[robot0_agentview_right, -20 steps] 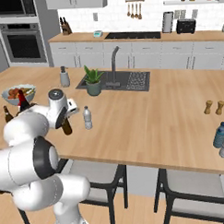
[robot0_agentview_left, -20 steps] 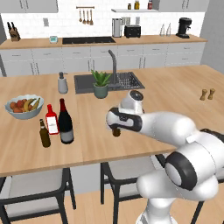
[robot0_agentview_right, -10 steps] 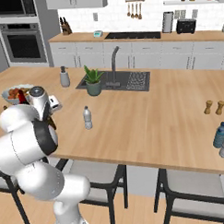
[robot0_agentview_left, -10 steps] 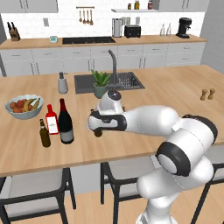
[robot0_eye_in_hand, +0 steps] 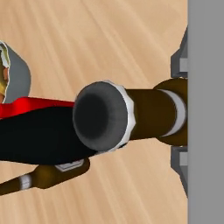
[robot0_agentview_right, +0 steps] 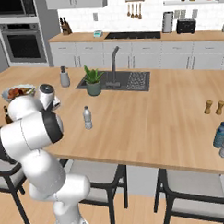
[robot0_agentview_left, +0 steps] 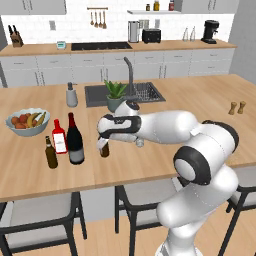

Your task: Move the plastic bottles in the middle to the plastics group, and the glass bottles in the middle to the glass group.

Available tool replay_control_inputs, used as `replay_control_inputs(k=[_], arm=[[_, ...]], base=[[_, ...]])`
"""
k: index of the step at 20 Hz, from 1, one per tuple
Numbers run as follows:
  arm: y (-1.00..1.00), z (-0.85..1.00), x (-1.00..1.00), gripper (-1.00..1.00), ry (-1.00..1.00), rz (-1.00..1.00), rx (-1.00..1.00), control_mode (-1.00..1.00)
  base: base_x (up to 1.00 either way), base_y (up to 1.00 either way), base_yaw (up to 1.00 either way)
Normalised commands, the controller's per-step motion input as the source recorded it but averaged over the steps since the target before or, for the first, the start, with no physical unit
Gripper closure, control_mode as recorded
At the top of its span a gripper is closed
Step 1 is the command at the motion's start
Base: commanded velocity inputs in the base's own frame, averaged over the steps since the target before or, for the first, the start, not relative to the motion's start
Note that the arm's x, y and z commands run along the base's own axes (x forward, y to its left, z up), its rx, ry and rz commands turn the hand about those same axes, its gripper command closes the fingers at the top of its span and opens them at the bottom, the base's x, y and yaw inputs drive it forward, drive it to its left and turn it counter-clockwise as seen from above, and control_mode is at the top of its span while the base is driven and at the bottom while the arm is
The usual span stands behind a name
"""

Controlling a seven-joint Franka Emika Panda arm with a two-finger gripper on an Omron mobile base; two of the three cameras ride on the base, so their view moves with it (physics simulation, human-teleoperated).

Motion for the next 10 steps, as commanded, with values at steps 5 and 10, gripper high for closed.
replay_control_inputs(k=[5, 10], arm=[[0.4, -0.05, 0.05, 1.0, 0.07, 0.16, 0.0, -1.0], [0.18, -0.05, 0.19, 1.0, 0.1, 0.14, 0.01, -1.0]], base=[[0.0, 0.0, 0.0], [0.0, 0.0, 0.0]])
